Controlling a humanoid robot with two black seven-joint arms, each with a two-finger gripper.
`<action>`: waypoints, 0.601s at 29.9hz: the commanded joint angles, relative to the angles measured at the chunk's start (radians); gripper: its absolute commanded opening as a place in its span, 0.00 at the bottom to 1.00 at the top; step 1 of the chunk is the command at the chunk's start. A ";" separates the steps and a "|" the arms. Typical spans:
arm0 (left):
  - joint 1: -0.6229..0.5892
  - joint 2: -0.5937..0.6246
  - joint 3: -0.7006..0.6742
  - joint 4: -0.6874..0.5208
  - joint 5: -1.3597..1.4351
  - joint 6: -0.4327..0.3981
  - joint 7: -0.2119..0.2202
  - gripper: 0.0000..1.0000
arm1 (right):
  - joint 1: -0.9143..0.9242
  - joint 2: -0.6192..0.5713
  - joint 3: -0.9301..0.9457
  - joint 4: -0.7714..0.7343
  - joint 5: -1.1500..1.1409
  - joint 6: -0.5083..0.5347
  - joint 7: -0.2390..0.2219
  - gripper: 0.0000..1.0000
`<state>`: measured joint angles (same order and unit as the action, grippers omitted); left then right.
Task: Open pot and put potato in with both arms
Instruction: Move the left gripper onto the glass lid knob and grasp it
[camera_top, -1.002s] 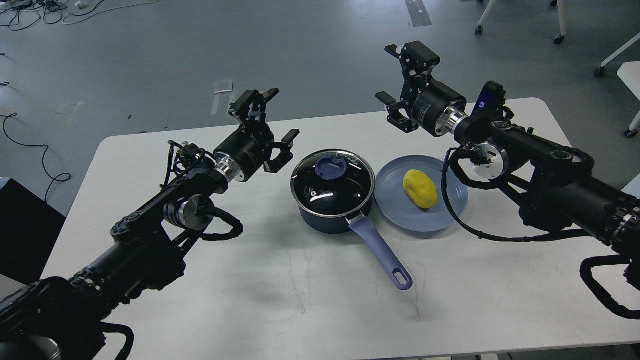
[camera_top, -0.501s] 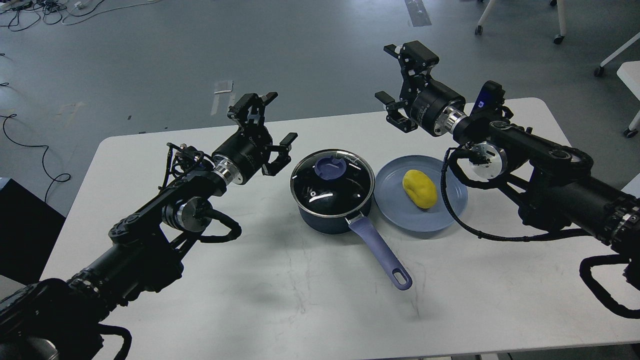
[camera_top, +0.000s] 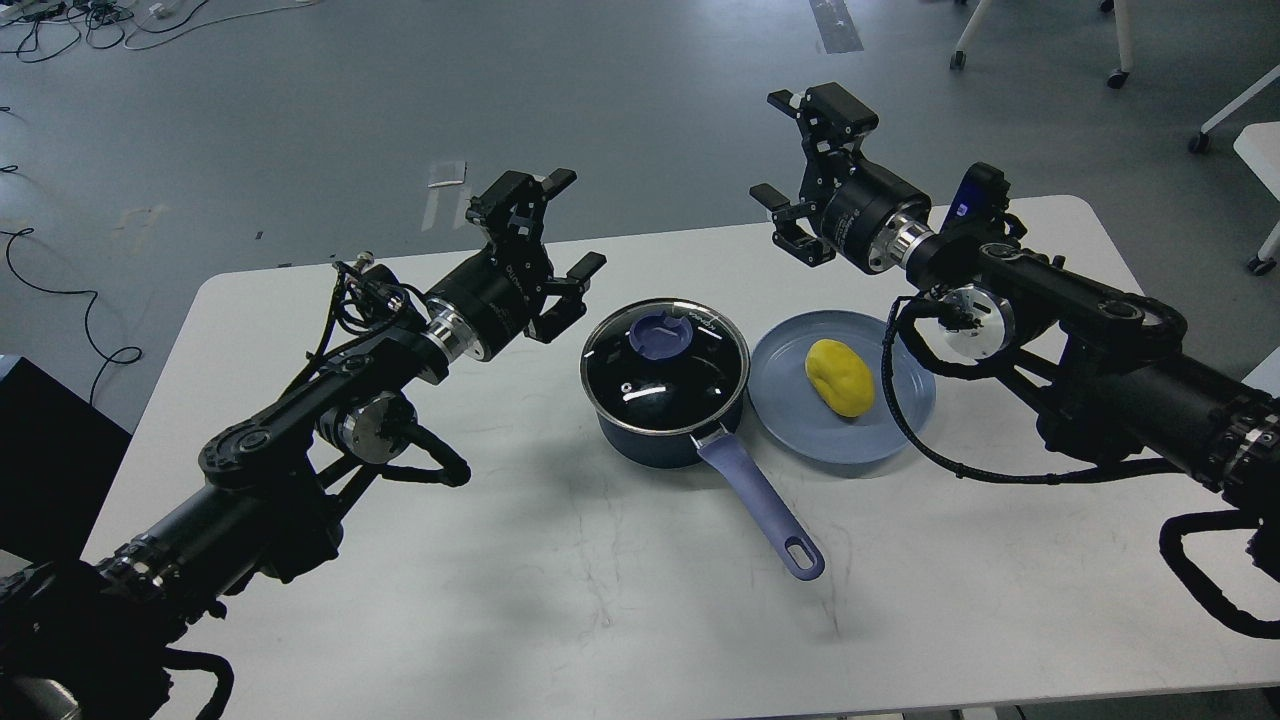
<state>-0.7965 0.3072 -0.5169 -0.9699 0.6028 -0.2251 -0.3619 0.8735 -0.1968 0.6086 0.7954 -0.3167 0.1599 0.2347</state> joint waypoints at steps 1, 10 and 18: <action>-0.006 0.006 0.000 -0.038 0.190 0.090 -0.048 0.99 | -0.010 -0.018 0.036 -0.004 0.002 0.006 0.000 1.00; -0.019 -0.010 0.082 -0.092 0.871 0.459 -0.127 0.99 | -0.103 -0.125 0.074 -0.005 0.018 0.030 -0.002 1.00; -0.085 -0.052 0.285 -0.037 1.138 0.601 -0.127 0.99 | -0.137 -0.145 0.074 -0.053 0.082 0.032 0.000 1.00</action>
<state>-0.8649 0.2839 -0.2734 -1.0368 1.6602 0.3328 -0.4890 0.7457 -0.3397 0.6826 0.7560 -0.2471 0.1930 0.2331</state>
